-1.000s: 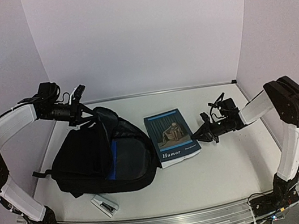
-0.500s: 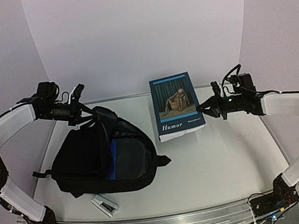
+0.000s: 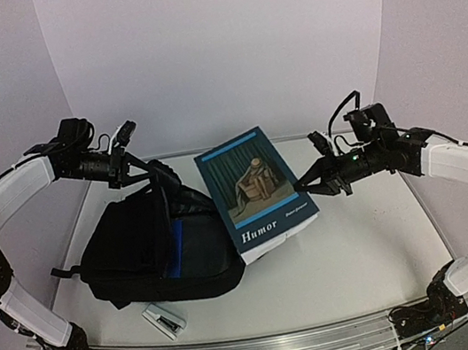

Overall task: Pack the student bag
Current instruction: Place the book in the student bag.

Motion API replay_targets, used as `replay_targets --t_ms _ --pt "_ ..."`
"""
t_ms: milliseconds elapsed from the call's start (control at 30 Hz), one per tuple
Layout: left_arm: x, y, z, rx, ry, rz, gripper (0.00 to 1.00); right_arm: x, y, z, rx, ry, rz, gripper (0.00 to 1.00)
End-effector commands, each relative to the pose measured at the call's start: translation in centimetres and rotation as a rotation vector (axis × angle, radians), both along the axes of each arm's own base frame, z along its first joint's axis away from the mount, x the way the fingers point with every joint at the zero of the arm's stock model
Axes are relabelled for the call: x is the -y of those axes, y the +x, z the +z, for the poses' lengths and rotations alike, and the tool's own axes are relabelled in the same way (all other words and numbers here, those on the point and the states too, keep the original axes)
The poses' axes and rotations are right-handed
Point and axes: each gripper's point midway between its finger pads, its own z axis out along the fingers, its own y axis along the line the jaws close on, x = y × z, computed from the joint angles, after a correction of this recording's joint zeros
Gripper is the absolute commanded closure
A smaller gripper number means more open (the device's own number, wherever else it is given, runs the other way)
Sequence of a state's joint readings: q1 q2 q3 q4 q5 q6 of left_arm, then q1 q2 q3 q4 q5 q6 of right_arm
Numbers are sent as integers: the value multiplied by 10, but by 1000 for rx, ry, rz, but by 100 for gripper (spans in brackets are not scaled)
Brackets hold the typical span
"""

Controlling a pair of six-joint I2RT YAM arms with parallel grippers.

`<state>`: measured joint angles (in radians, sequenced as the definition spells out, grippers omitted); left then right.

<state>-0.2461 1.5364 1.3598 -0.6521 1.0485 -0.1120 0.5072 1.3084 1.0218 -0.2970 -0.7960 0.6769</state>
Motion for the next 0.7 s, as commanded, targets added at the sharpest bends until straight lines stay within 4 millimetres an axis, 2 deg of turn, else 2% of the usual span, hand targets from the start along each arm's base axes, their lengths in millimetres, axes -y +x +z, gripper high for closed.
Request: replay_targets --t_ms 0,200,333,667 --pt "18 -14 52 118 -65 -85 100 -15 -23 14 0 10 97 100" --pt "49 -35 54 104 -48 -214 100 -36 -49 -9 -63 -28 204 100" --pt "60 -42 58 101 -61 -258 100 -51 -63 -20 -80 -53 273 100" --pt "91 -62 57 101 -57 -382 100 -81 -72 -31 -89 -68 382 100"
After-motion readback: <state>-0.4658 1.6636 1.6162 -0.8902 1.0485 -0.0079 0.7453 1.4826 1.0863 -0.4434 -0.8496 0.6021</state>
